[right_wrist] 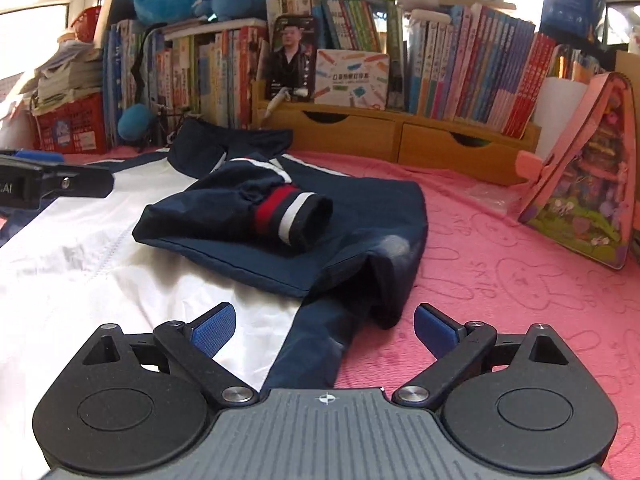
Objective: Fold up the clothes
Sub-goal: 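Carry the sleeve across the jacket front and open the right tool, then move the left tool to the striped cuff and close on it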
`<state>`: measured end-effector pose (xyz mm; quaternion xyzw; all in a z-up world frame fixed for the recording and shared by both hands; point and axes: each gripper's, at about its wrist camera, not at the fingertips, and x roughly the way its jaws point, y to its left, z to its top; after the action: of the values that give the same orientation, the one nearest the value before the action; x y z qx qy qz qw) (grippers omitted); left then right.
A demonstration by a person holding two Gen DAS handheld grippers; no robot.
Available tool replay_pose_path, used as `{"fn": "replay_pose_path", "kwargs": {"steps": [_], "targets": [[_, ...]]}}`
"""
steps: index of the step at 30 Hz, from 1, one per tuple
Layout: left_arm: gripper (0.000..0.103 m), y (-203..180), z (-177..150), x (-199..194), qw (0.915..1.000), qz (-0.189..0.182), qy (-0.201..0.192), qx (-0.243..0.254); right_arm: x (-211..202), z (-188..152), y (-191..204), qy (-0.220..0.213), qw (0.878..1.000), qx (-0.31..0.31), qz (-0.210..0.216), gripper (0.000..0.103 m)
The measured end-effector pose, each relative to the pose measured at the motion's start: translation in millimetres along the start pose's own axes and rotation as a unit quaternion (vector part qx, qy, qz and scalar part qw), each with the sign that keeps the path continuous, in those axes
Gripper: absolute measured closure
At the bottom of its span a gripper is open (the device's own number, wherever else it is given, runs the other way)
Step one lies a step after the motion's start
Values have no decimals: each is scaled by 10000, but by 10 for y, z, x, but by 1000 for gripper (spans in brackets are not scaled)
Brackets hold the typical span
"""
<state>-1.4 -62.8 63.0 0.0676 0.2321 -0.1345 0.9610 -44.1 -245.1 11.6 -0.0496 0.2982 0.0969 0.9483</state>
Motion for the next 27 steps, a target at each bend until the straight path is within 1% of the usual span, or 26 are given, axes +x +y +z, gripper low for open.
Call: {"fn": "replay_pose_path", "kwargs": {"steps": [2,4,5,7,10,12,14,16,17,18,19,21,22,23,24,25,26,27], "targets": [[0,-140,58,231,9995,25,25,319,104,-21,48,79,10000,39,37,7],[0,-210,67,522,9984,72,239,517,178,-29,50,234,9997,101,-14,6],[0,-214,58,658,9974,170,374,594,215,-33,51,311,9994,132,-39,6],[0,-148,29,850,9953,458,580,628,264,-44,38,418,9989,214,-76,2],[0,189,-36,885,9932,882,680,329,286,-55,-19,482,9982,358,0,0],[0,448,-92,854,9898,1218,727,103,287,-63,-15,485,9982,355,-1,0],[0,717,-161,794,9832,1659,754,-80,281,-67,-11,486,9982,349,-6,0],[0,996,-223,699,9716,2209,796,-310,280,-68,-10,489,9982,355,-5,0],[0,1110,-248,650,9665,2394,810,-439,281,-66,-8,490,9982,354,-6,0],[0,1165,-258,582,9673,2358,760,-545,283,-64,-7,491,9982,355,-7,0],[0,1196,-260,502,9704,2230,674,-636,286,-62,-7,493,9982,356,-7,0],[0,1069,-212,346,9834,1712,337,-491,287,-61,-6,495,9981,357,-9,0],[0,941,-170,270,9893,1426,132,-280,288,-61,-8,495,9981,359,-10,0],[0,713,-106,218,9938,1097,-85,137,290,-61,-8,496,9981,359,-12,0],[0,480,-49,204,9948,818,-223,555,290,-62,-8,496,9981,361,-14,0],[0,274,-10,238,9942,595,-289,852,290,-62,-7,497,9981,362,-15,0],[0,70,23,291,9926,378,-338,1106,290,-64,-7,497,9981,364,-16,0],[0,-89,48,382,9918,212,-320,1223,291,-64,-7,498,9981,364,-16,0]]}}
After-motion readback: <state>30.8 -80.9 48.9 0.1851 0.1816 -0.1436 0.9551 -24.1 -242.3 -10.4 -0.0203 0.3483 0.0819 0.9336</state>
